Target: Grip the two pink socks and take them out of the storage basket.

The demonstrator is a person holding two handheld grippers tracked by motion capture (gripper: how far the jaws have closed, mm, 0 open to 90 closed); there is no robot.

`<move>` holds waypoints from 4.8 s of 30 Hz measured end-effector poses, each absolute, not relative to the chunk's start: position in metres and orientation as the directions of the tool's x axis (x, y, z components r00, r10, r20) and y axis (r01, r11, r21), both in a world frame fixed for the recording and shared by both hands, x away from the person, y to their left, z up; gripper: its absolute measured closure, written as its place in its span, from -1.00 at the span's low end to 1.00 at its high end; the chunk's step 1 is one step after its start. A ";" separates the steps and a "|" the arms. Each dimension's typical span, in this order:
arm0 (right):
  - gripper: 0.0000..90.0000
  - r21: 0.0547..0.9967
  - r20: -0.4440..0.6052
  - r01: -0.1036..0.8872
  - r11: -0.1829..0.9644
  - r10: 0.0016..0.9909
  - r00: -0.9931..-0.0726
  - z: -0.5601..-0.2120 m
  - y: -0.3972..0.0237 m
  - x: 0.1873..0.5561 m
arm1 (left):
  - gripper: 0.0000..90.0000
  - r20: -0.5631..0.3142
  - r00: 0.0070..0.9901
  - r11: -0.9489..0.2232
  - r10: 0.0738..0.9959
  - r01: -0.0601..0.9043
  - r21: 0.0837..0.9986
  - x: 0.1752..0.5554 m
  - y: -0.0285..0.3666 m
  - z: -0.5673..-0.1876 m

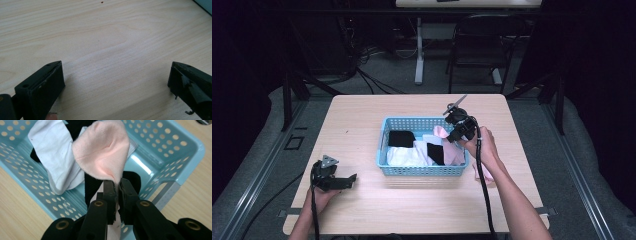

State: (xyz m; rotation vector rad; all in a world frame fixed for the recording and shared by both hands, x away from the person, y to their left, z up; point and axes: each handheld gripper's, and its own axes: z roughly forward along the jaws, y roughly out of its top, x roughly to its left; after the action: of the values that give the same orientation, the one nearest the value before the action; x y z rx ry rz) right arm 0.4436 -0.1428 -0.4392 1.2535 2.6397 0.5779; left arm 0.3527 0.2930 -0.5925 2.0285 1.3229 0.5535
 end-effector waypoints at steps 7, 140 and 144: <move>0.89 0.438 0.008 0.696 0.569 0.771 -0.636 -0.421 -0.144 0.441 | -0.99 0.001 0.403 -0.284 0.915 0.643 0.711 0.353 0.293 -0.592; -0.99 0.465 0.056 0.794 0.391 0.883 -0.467 -0.479 -0.310 0.312 | -0.99 0.000 0.403 -0.283 0.915 0.642 0.713 0.353 0.293 -0.593; -0.99 0.422 0.061 0.818 0.390 0.889 -0.455 -0.491 -0.316 0.313 | -0.99 0.000 0.403 -0.283 0.915 0.642 0.713 0.353 0.293 -0.593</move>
State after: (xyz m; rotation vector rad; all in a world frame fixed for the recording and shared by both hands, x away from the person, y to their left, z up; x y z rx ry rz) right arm 0.3127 -0.3159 -0.4913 1.5331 2.4683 0.5970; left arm 0.3530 0.2928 -0.5926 2.0268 1.3221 0.5535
